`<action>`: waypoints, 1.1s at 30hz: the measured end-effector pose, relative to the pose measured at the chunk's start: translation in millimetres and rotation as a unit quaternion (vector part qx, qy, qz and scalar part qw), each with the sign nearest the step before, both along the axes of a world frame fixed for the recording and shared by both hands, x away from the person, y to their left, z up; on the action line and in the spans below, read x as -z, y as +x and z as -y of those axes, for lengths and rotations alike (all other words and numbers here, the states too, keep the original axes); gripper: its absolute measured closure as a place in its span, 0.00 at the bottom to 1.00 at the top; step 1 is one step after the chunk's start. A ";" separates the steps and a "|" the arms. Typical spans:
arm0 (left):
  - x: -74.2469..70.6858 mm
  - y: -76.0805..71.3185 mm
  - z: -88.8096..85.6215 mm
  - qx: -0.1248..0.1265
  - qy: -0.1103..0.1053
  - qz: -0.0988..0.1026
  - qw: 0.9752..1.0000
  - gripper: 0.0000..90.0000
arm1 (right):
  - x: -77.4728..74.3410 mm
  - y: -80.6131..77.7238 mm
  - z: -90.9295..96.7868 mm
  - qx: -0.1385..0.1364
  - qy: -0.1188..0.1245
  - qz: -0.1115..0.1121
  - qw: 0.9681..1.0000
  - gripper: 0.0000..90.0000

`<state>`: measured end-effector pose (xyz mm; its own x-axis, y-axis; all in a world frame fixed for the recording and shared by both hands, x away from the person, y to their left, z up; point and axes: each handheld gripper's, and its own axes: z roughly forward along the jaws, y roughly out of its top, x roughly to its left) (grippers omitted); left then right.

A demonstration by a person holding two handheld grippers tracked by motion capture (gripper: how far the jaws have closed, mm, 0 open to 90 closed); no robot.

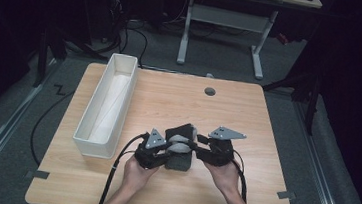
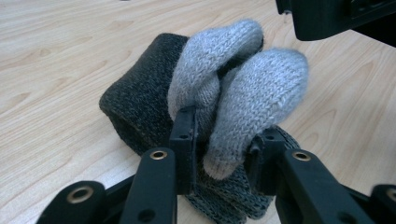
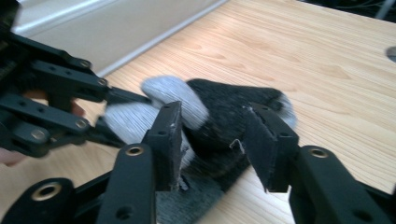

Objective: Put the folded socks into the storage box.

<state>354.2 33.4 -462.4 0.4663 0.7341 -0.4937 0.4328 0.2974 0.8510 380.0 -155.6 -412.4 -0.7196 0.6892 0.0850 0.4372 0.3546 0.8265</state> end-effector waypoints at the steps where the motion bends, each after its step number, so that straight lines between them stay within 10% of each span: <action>1: -0.1 -0.8 0.0 0.001 0.000 -0.001 1.000 0.74 | -0.3 -0.3 -1.9 -0.003 0.000 0.001 1.000 0.61; 20: 12.7 -15.0 -2.9 0.007 -0.014 -0.029 0.999 0.49 | 23.6 -2.4 -13.1 -0.046 -0.053 -0.023 0.997 0.95; 33: 14.1 -18.8 -1.4 -0.014 -0.018 -0.037 0.999 0.49 | 31.1 -8.4 -10.5 -0.051 -0.052 -0.020 0.997 0.85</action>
